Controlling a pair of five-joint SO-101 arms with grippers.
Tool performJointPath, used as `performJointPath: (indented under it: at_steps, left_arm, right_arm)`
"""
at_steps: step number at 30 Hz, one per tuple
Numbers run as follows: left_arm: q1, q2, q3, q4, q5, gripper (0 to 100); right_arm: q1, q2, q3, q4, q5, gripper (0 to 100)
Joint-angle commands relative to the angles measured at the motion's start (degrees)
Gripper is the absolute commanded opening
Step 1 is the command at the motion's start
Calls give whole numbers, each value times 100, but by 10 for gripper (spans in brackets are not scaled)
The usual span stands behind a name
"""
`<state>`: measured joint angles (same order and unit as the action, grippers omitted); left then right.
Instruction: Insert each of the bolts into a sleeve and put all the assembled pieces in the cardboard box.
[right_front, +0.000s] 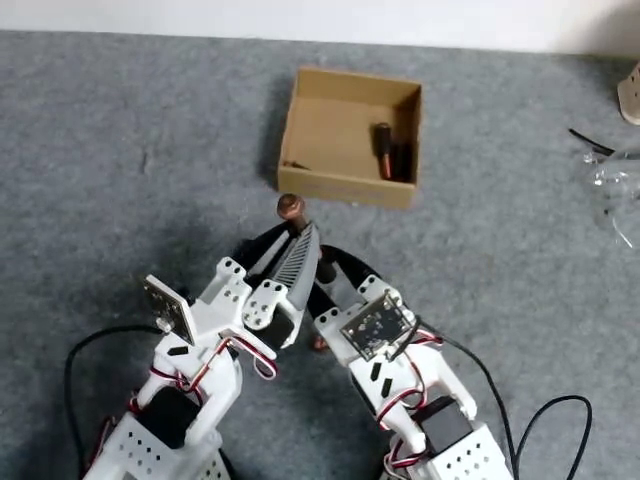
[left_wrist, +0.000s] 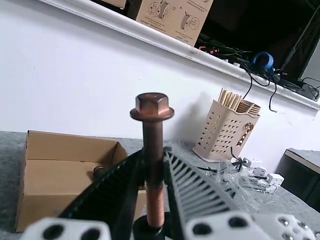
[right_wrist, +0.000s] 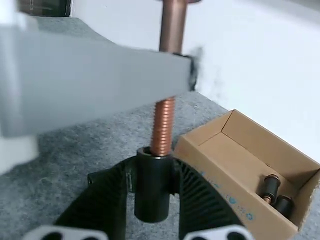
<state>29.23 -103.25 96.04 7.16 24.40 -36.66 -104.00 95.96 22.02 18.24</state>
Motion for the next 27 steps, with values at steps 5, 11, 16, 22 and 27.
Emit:
performJointPath:
  at_steps: [5, 11, 16, 22, 27]
  left_arm:
    - [22, -13, 110, 255, 44, 6]
    - [92, -13, 110, 281, 44, 6]
    - [92, -13, 110, 290, 44, 6]
    - [92, -13, 110, 378, 123, 6]
    - [75, -13, 110, 440, 273, 6]
  right_arm:
    - [-31, -145, 48, -66, 26, 4]
    - [-31, -145, 31, -84, 26, 4]
    - [-13, -145, -13, -92, 26, 4]
    - [-4, -145, -22, -92, 26, 4]
    - [4, -145, -22, -356, 35, 4]
